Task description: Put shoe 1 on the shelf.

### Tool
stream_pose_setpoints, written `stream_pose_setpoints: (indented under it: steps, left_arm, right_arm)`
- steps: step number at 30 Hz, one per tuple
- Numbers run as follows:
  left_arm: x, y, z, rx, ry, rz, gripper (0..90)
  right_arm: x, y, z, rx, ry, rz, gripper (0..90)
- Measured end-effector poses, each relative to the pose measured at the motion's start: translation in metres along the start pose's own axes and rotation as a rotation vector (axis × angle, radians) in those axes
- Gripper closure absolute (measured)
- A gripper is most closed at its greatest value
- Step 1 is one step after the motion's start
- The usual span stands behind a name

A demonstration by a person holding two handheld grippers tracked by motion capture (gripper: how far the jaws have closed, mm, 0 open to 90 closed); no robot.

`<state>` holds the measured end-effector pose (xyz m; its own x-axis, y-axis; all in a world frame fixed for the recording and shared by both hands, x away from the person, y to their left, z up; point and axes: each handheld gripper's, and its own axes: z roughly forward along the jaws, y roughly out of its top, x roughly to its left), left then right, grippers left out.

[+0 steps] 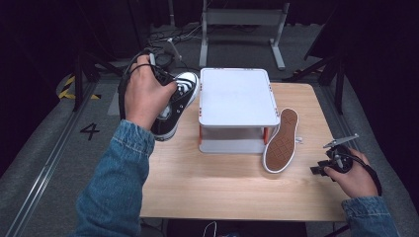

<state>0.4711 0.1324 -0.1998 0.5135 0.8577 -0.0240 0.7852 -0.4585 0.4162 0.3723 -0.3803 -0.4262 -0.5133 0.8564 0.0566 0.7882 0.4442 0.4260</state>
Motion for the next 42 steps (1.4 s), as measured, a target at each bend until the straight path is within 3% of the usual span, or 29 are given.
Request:
stream_pose_setpoints:
  steps: [6,12,22,27,33,38,42]
  left_arm:
    - [-0.009,0.027,-0.001,-0.034,-0.011,-0.019,74.9]
    - [-0.025,0.051,0.006,-0.032,-0.005,-0.011,75.0]
    - [-0.048,0.093,0.037,-0.058,-0.042,-0.030,75.0]
    - [-0.061,0.105,0.053,-0.048,-0.031,-0.014,75.0]
    - [-0.072,0.116,0.063,-0.063,-0.027,-0.025,74.9]
    - [-0.072,0.119,0.068,-0.081,-0.040,-0.050,74.9]
    - [-0.070,0.122,0.072,-0.090,-0.013,-0.068,74.9]
  right_arm:
    - [0.001,-0.003,-0.001,0.016,0.008,0.009,55.6]
    - [-0.001,-0.004,-0.001,0.006,0.013,0.007,55.6]
    - [-0.005,-0.004,-0.001,0.000,0.028,0.004,55.5]
    - [-0.008,-0.007,-0.003,-0.010,0.032,0.017,55.5]
    - [-0.012,-0.010,-0.003,-0.016,0.035,0.020,55.4]
    - [-0.013,-0.009,-0.003,-0.017,0.037,0.018,55.3]
    - [-0.014,-0.010,-0.003,-0.016,0.038,0.017,55.3]
